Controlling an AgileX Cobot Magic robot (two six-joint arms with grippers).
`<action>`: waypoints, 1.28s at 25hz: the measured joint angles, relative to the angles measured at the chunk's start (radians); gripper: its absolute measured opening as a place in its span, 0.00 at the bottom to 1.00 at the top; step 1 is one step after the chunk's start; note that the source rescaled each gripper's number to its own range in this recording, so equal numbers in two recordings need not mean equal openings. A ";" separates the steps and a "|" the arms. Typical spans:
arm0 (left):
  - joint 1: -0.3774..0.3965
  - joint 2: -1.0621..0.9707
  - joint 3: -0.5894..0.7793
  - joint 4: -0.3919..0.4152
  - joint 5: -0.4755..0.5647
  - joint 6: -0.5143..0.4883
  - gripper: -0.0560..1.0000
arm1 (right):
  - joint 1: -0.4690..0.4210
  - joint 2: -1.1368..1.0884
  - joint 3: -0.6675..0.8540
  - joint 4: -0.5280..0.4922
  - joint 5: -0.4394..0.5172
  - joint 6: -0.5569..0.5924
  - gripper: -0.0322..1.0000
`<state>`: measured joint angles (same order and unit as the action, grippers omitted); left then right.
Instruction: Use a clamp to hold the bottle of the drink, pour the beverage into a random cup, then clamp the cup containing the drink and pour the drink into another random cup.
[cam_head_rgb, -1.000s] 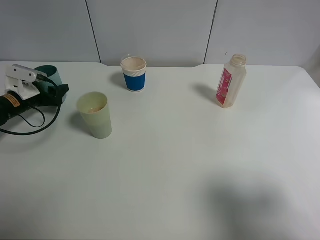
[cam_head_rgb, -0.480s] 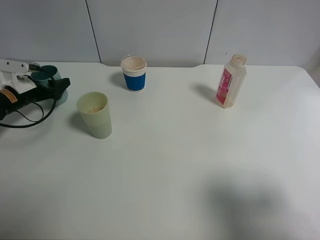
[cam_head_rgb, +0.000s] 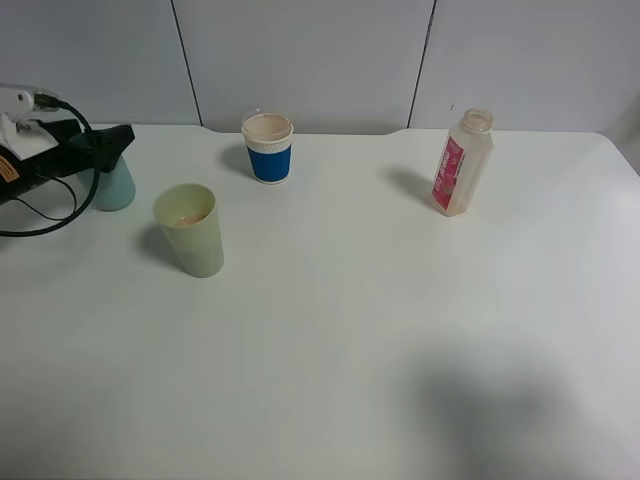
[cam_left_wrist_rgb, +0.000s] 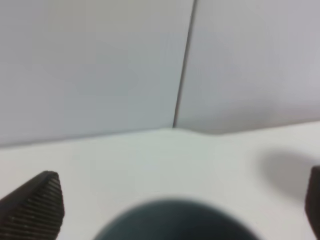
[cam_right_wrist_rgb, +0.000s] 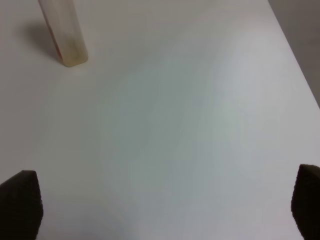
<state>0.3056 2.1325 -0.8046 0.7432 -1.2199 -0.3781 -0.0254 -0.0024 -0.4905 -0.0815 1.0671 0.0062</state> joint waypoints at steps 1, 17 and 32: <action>0.000 -0.012 0.000 0.003 0.000 -0.001 0.95 | 0.000 0.000 0.000 0.000 0.000 0.000 1.00; 0.000 -0.177 0.002 0.031 0.000 -0.157 0.95 | 0.000 0.000 0.000 0.000 0.000 0.000 1.00; -0.103 -0.424 0.173 -0.235 0.000 -0.085 0.93 | 0.000 0.000 0.000 0.000 0.000 0.000 1.00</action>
<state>0.2022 1.7084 -0.6313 0.5079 -1.2196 -0.4633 -0.0254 -0.0024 -0.4905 -0.0815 1.0671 0.0062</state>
